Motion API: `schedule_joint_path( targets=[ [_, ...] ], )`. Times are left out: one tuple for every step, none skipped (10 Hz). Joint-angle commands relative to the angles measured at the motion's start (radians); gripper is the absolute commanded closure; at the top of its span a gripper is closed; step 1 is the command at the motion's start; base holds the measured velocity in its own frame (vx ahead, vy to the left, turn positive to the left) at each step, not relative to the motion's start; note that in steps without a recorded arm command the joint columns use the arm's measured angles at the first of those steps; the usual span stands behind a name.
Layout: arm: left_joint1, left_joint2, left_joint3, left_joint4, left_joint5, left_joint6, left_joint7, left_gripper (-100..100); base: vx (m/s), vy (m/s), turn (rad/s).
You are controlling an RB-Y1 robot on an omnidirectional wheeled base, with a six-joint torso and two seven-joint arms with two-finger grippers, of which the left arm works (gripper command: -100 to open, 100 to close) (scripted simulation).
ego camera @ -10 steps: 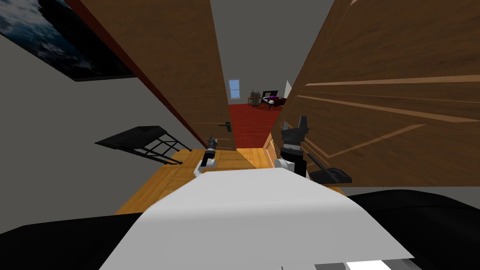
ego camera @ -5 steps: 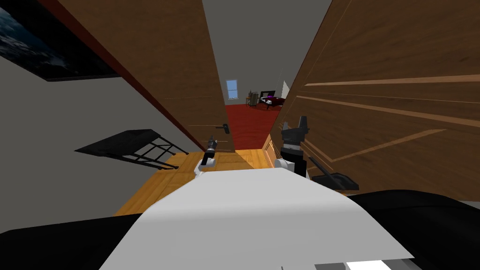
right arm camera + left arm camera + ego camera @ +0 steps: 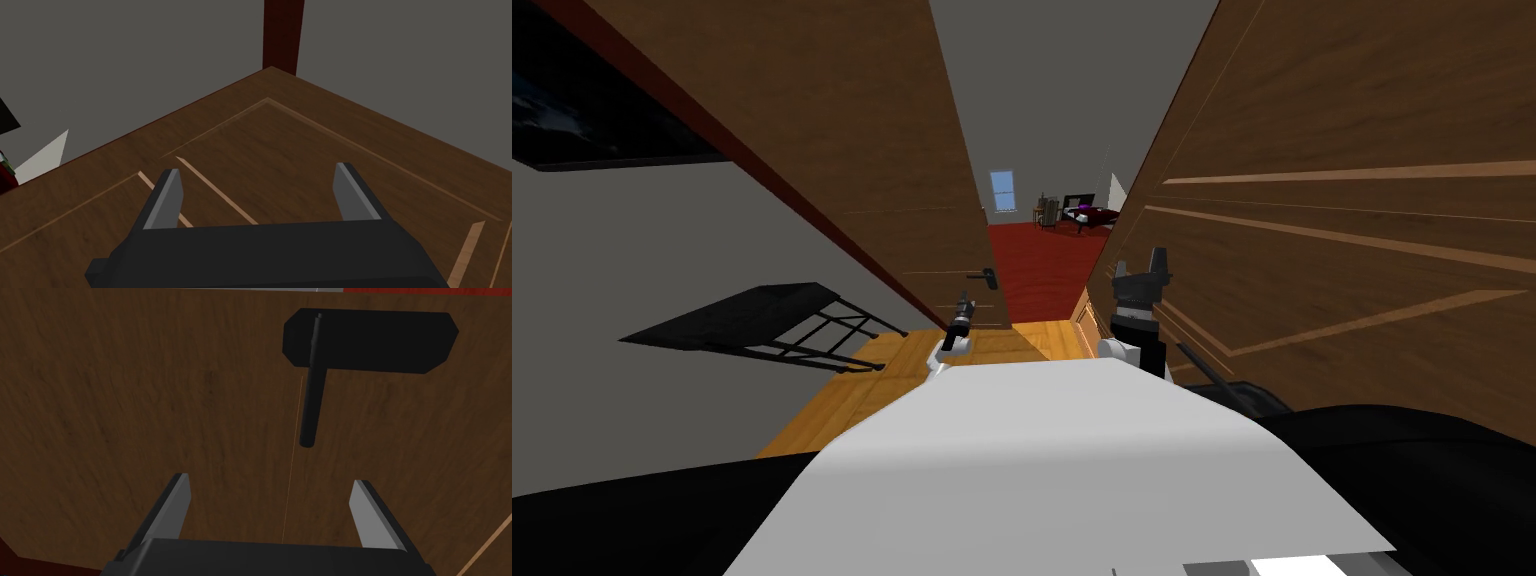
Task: Pull the door open
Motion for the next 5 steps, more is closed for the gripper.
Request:
schedule_joint_path(
  targets=[
    [-0.02, 0.013, 0.002, 0.043, 0.003, 0.004, 0.009, -100, 0.13, -0.003, -0.091],
    [-0.028, 0.016, 0.003, 0.059, 0.004, 0.005, 0.011, -100, 0.141, 0.004, -0.069],
    [-0.034, 0.019, 0.004, 0.072, 0.005, 0.005, 0.013, -100, 0.135, -0.011, -0.033],
    [-0.046, 0.025, 0.005, 0.098, 0.006, 0.007, 0.017, -100, 0.149, 0.0, -0.056],
    [-0.056, 0.031, 0.006, 0.121, 0.007, 0.009, 0.02, -100, 0.175, 0.012, -0.07]
  ],
)
